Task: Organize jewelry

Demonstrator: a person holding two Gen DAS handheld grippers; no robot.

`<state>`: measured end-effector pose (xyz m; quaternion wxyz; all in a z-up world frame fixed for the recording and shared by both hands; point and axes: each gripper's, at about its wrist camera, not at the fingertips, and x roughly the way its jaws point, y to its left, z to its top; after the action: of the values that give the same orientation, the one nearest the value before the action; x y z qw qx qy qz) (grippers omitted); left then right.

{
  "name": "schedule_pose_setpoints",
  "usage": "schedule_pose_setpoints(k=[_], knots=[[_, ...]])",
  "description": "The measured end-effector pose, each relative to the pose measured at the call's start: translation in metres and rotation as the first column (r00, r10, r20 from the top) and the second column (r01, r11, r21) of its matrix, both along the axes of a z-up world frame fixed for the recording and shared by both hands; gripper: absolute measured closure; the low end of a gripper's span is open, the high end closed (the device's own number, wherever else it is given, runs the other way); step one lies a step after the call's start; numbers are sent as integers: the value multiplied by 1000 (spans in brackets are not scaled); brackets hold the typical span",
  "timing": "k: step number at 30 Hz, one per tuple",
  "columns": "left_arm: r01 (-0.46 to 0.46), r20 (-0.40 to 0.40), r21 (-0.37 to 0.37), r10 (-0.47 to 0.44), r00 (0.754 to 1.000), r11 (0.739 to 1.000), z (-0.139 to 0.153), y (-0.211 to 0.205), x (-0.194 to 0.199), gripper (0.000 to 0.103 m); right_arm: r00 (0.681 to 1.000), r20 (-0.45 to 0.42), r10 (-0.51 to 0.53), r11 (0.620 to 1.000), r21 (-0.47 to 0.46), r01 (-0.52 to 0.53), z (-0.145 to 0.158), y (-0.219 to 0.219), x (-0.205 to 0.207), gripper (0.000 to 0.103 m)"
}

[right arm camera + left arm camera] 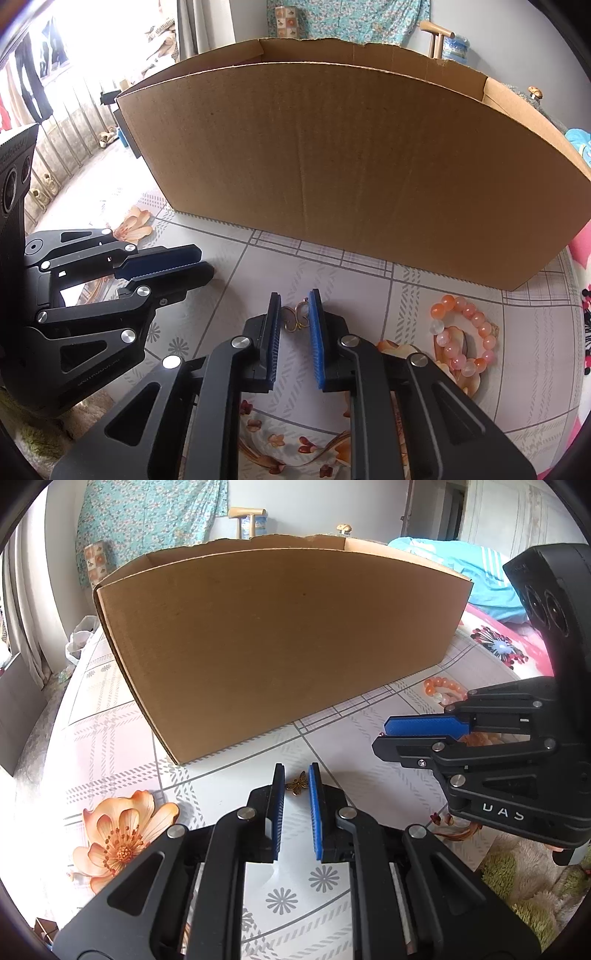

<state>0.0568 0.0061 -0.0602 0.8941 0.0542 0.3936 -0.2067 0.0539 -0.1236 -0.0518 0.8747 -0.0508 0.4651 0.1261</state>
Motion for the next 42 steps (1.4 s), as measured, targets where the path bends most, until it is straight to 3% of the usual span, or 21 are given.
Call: schedule_pose_setpoints(k=[2,4,15,26,34,38,42], knots=[[-2,1,-2,2,1000,1000,0,0,0,91,1000,-1,-4,1000,6,4,0,-1,-1,88],[-5,0,-8,5,1000,1000,0,1,0,91,1000,-4,-2,1000,17,2,0,-2,-2,101],[-13,0,-16,13,1000,1000,0,4,-1,91,999,-41,-18,998,67,20,6,-9,-10,101],[-15,1,-20,15,1000,1000,-1,4,-2,91,999,-27,-24,998,-51,22,1,-5,-13,99],[-14,4,-15,14,1000,1000,-1,2,-3,91,997,14,-71,994,-83,71,-1,-10,4,99],[-13,4,-13,13,1000,1000,0,2,-3,91,994,-3,-112,993,-36,112,0,-18,7,99],[-14,4,-13,14,1000,1000,0,1,-2,91,996,-11,-84,996,18,84,6,-19,-3,98]])
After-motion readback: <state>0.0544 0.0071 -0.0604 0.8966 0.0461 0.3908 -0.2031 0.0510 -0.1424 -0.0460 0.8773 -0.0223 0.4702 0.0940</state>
